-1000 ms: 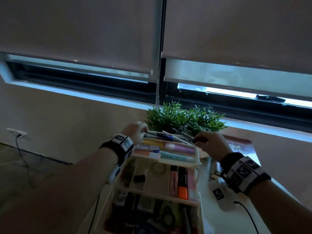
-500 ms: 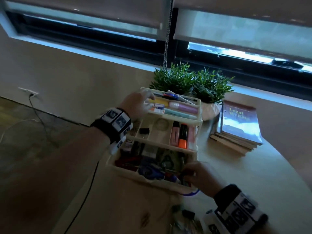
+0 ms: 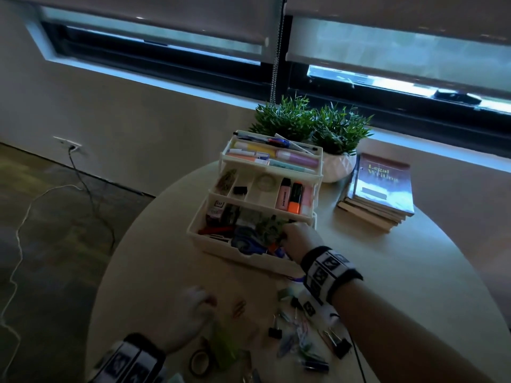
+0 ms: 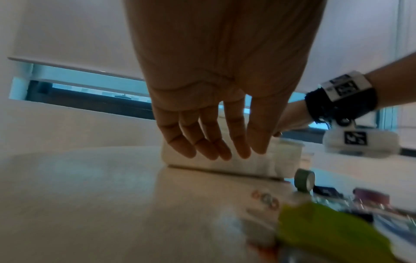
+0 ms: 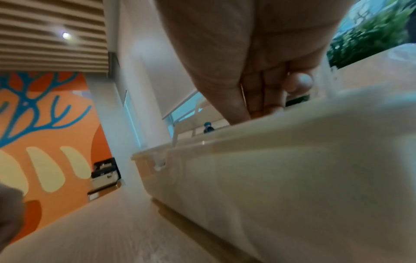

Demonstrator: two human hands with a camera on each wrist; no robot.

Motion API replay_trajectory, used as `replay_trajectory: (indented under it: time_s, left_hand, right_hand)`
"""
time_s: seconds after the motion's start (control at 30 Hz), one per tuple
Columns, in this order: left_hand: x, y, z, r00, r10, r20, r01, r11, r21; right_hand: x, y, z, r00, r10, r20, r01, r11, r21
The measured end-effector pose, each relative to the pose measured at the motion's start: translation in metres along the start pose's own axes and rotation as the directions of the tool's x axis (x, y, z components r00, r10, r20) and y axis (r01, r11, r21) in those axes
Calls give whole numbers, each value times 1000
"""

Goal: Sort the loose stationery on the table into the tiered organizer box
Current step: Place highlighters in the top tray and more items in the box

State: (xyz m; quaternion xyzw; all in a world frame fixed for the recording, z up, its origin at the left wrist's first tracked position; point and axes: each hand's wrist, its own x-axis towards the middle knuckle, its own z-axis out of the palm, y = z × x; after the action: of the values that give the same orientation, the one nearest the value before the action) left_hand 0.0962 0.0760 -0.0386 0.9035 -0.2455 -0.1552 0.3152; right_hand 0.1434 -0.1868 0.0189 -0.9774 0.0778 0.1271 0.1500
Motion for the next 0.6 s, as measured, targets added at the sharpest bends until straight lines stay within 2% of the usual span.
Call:
replay_trajectory:
  time_s: [0.07,0.13,0.2,0.27,0.33,0.43,0.47,0.6]
  left_hand:
    - [-15,-7,7,999,-39,-27,37,998,-58]
    - [-24,-9,11,998,-64,2,63,994,-89]
    - [-31,-8,13,998,-52,33,51,998,37]
    - [-34,-4,10,976,-172,135,148,975,167]
    - [-37,1,7,957,-225,184,187,961,202]
    - [-43,10,0,945,-289,152,268,953,143]
    - [-46,10,-1,952,-280,125,267,957,111]
    - [-62,6,-2,957,-272,104,254,954,159]
  right_hand:
    - [8,-11,6,999,-42,3,42,999,-14]
    - [17,-20,14,998,-67,12,67,997,-30]
    - [24,-25,22,996,-62,66,66,996,-55]
    - [25,-26,27,990,-67,123,74,996,-57]
    - [19,-26,28,983,-118,141,122,992,-23]
    - [-1,-20,20,985,-159,70,155,986,59]
    - [-10,-16,18,986,-160,36,157,984,82]
    - [-75,-3,26,974,-205,-93,219,959,181]
